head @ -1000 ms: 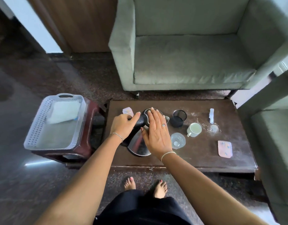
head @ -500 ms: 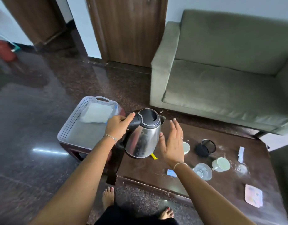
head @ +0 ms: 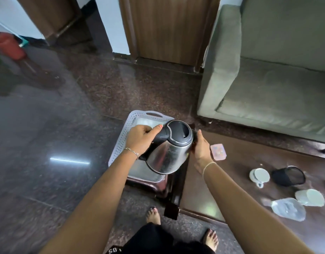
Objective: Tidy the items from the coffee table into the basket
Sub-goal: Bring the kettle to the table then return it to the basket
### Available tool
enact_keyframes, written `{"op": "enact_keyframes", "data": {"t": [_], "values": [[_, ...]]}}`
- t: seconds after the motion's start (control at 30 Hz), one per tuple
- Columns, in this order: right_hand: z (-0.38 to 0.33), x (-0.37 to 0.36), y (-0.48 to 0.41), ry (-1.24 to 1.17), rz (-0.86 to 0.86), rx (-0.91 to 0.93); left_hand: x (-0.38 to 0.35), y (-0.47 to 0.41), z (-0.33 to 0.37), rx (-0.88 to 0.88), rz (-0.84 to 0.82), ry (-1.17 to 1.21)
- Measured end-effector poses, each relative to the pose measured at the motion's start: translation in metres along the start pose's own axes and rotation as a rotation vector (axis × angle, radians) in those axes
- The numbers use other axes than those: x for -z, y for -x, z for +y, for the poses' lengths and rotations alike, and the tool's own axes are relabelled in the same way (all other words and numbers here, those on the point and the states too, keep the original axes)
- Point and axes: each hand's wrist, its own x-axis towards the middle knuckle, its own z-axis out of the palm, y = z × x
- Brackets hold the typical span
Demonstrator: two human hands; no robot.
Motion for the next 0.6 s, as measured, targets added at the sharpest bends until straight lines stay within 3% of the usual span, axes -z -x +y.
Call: {"op": "enact_keyframes", "data": {"t": [0.37,0.6], "values": [[0.027,-0.094,-0.013,0.261,0.196,-0.006,0.045,-0.04,-0.073,0.141,0.049,0.041],[0.051,-0.116,-0.014,0.402,0.354,0.06,0.042,-0.047,-0.11,0.245,-0.022,0.162]]}}
